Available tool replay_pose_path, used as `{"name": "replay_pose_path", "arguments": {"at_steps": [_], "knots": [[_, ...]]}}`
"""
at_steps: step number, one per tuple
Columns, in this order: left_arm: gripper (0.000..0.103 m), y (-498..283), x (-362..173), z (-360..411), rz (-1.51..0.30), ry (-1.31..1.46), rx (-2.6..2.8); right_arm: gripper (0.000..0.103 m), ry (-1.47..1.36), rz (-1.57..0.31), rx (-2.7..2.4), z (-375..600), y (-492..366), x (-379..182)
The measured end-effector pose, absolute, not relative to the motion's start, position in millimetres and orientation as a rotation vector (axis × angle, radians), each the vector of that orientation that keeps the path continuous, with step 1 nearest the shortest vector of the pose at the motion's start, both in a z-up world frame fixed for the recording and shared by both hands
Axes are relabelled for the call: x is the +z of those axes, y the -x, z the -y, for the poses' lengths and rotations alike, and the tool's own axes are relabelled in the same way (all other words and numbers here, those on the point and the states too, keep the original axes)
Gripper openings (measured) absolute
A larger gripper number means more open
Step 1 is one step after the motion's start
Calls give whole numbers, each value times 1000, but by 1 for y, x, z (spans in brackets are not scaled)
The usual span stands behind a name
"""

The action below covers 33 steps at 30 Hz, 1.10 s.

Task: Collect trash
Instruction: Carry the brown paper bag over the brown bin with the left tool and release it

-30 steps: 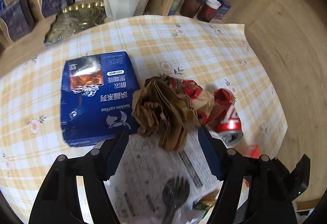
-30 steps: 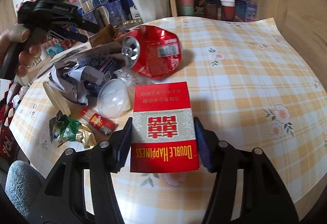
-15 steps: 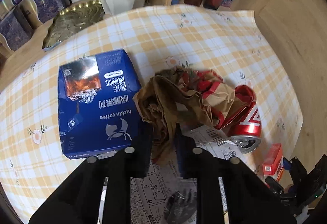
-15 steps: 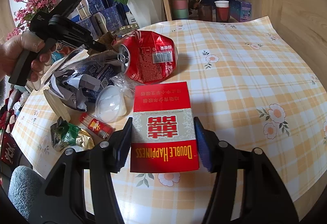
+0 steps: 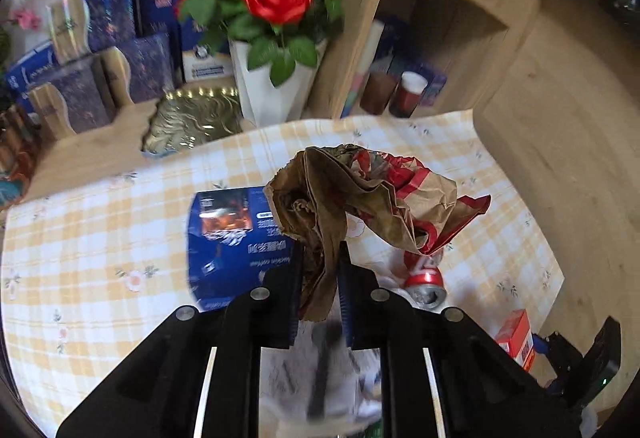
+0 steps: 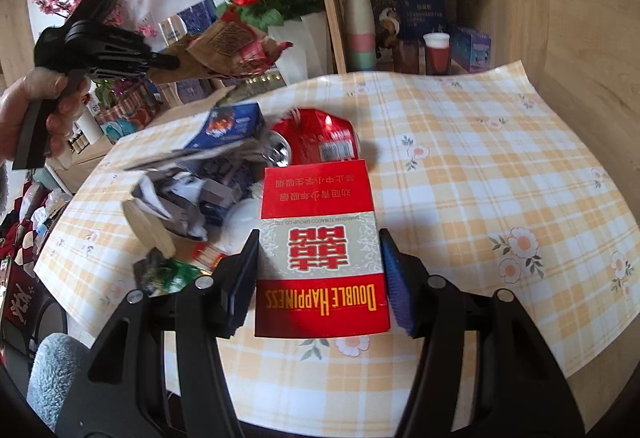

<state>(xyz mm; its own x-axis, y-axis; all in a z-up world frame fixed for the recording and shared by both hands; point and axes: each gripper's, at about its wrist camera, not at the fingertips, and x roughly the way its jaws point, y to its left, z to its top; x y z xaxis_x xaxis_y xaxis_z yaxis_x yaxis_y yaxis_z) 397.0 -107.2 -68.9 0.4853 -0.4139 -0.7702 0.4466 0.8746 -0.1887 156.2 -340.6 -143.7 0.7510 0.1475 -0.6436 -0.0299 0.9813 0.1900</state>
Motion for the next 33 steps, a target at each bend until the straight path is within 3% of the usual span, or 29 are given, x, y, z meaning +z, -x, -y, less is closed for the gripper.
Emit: {"name": "replay_pose_path", "arguments": {"at_steps": [15, 24, 33], "knots": [[16, -202, -30, 8, -845, -23, -578, 58, -124, -649, 170, 293, -73, -86], [16, -69, -95, -14, -945, -66, -637, 58, -119, -634, 192, 275, -20, -74], [16, -17, -195, -3, -1117, -81, -632, 58, -101, -678, 211, 262, -6, -89]]}}
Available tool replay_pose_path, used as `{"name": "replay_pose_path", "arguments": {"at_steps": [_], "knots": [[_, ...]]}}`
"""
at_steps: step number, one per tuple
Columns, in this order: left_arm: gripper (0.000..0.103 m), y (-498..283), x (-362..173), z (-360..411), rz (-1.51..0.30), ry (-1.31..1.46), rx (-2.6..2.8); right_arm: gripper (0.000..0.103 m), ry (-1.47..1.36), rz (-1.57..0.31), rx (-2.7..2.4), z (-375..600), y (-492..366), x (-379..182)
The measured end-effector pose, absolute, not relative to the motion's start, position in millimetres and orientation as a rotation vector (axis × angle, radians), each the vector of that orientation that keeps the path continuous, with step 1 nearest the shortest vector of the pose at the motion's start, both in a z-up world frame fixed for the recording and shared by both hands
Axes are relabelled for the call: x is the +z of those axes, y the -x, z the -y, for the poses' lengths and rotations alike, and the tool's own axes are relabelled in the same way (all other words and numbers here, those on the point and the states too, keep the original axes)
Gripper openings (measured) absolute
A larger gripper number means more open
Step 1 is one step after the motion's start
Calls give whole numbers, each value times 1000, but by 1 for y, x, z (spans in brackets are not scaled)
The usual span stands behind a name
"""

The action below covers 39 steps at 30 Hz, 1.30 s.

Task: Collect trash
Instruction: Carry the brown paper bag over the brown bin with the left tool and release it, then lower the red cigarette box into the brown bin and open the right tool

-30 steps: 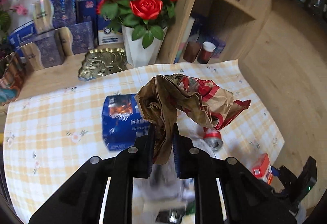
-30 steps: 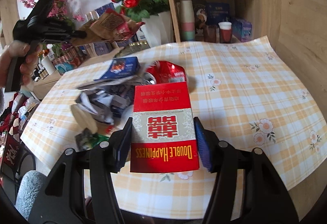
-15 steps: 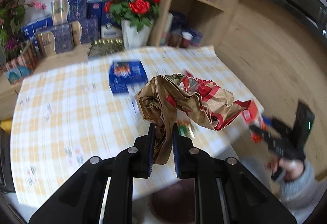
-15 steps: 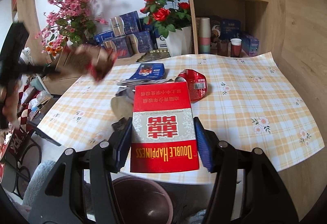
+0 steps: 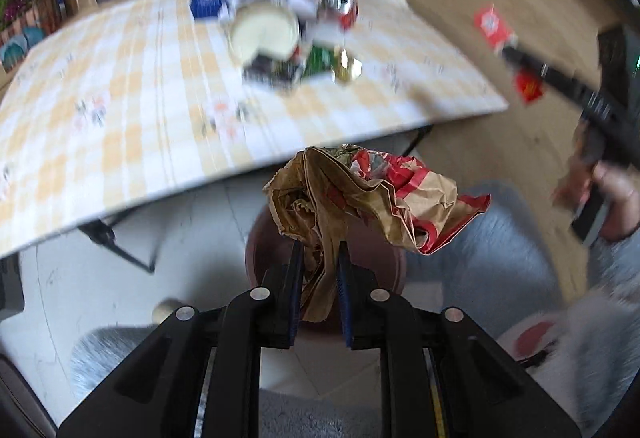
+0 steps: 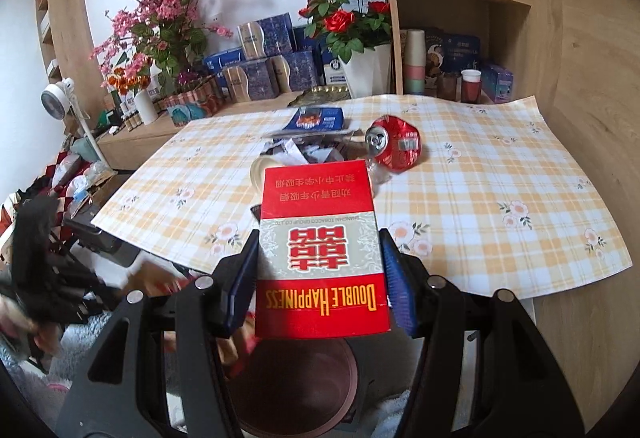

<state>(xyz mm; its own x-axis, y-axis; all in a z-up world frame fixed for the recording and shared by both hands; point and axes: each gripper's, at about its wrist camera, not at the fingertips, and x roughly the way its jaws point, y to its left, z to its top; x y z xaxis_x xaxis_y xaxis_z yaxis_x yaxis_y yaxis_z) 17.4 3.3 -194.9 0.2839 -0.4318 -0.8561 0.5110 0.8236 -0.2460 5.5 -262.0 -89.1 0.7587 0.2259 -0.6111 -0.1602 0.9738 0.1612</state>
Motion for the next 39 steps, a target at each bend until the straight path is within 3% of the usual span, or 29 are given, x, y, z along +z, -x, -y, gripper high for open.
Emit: {"name": "replay_pose_path", "arguments": {"at_steps": [7, 17, 18, 20, 21, 22, 31, 39], "knots": [[16, -32, -255, 21, -1280, -190, -551, 58, -140, -702, 214, 271, -16, -106], [17, -52, -302, 87, -1284, -463, -529, 58, -215, -739, 179, 307, -24, -135], [20, -55, -305, 93, -1272, -457, -542, 58, -222, -740, 174, 311, -24, -137], [40, -57, -305, 101, -1224, -403, -582, 58, -235, -743, 163, 318, -23, -140], [61, -59, -302, 102, -1180, -356, -609, 58, -235, -745, 161, 319, -22, -140], [72, -59, -300, 102, -1160, -340, -612, 58, -234, -747, 156, 320, -21, -142], [91, -57, -227, 46, -942, -103, -544, 58, -232, -802, 177, 305, -15, -164], [97, -27, -176, -20, -732, -46, -359, 58, -186, -853, 321, 241, -17, -192]]}}
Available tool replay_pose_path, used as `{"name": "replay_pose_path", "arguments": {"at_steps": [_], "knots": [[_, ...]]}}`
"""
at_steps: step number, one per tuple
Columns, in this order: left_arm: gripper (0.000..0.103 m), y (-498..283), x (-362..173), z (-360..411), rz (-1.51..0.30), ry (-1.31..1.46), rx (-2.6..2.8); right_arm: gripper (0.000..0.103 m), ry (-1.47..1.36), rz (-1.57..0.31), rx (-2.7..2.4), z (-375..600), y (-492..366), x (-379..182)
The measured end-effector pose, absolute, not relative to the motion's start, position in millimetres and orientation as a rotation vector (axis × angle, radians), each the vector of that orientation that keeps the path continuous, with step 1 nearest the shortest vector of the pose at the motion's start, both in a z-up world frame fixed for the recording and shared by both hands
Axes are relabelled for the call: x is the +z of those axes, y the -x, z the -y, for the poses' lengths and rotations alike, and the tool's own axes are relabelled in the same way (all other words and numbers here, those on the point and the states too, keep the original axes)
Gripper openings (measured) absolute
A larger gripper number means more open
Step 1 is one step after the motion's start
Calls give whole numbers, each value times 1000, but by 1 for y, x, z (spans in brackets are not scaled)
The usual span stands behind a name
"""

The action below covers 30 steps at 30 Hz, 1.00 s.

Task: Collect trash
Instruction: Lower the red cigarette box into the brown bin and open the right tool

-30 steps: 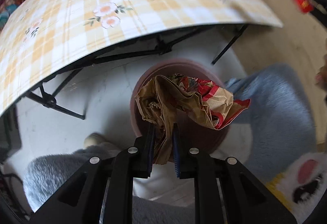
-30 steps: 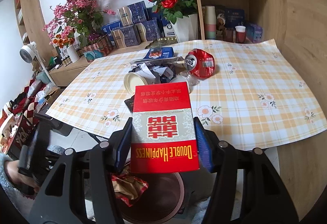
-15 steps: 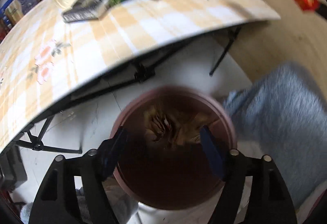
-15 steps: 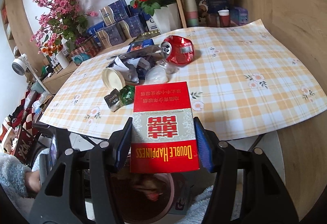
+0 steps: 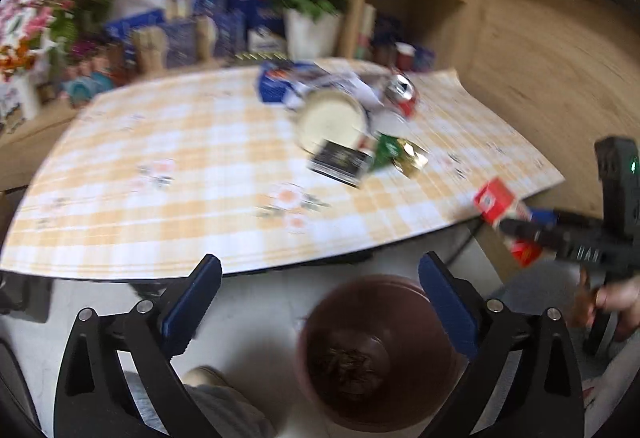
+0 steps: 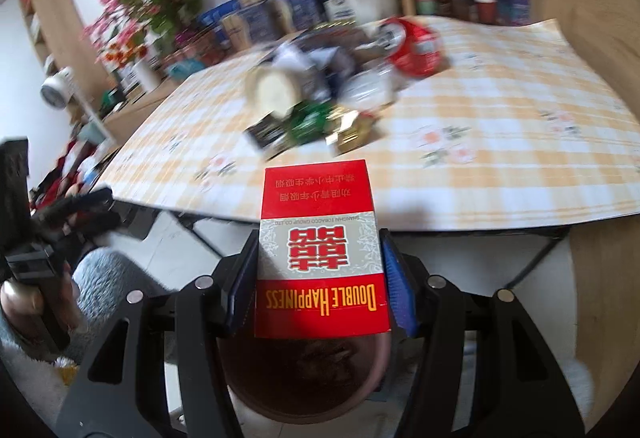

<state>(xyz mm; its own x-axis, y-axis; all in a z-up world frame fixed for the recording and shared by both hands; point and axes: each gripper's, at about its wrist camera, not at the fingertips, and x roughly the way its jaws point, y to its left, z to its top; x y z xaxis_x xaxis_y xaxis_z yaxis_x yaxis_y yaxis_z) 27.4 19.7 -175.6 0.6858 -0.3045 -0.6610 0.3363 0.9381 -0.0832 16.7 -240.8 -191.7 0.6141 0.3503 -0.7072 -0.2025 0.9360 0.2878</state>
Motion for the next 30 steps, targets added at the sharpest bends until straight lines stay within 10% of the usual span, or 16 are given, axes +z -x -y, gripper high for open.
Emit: {"name": "replay_pose_path", "arguments": {"at_steps": [30], "knots": [[97, -22, -206, -55, -727, -5, -182, 58, -118, -1035, 373, 176, -20, -270]]}}
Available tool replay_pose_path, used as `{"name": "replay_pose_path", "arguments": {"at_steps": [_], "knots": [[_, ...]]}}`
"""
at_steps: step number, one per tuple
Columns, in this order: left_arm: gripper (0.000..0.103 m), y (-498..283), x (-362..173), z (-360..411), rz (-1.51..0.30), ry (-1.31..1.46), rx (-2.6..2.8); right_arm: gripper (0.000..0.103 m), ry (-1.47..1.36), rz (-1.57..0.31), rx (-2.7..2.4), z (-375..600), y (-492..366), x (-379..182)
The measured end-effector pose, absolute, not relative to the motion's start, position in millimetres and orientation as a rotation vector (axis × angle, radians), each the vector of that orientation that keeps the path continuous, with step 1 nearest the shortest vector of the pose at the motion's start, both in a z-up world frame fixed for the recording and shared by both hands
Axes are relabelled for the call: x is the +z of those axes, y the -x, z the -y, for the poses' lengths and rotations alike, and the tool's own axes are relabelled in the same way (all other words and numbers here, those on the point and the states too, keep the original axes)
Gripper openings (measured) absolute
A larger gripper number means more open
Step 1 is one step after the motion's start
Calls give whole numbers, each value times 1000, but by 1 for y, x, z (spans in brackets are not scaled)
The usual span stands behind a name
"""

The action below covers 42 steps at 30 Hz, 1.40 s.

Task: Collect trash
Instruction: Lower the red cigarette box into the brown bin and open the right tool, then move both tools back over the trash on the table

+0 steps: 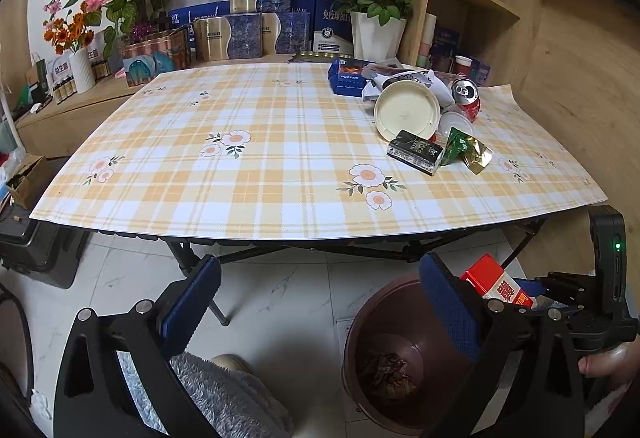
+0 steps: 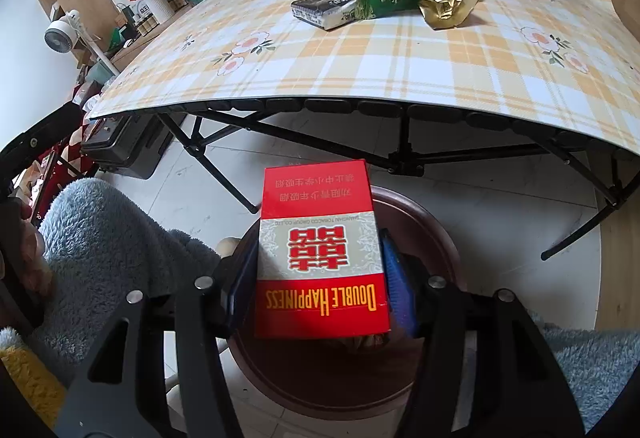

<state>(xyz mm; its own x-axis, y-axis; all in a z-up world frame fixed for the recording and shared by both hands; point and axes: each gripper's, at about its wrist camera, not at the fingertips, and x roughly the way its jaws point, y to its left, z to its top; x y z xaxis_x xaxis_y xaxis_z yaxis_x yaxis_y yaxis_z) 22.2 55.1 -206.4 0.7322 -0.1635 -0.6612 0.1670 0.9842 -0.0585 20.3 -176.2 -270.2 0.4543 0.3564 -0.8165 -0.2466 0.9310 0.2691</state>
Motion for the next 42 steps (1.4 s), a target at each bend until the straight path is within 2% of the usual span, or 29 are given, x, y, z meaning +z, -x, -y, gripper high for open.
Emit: {"name": "replay_pose_path", "arguments": {"at_steps": [3, 5, 11, 19, 42], "knots": [[97, -22, -207, -55, -727, -4, -182, 61, -113, -1038, 383, 174, -21, -271], [97, -22, -206, -56, -728, -2, -181, 84, -94, -1020, 385, 171, -18, -267], [97, -22, -206, -59, -723, 20, -174, 96, -78, -928, 356, 175, -13, -249], [97, -22, -204, -66, -714, 64, -155, 97, -124, -815, 242, 199, -12, -230], [97, -19, -199, -76, -696, 100, -108, 97, -257, -803, 166, 227, -13, -231]]}}
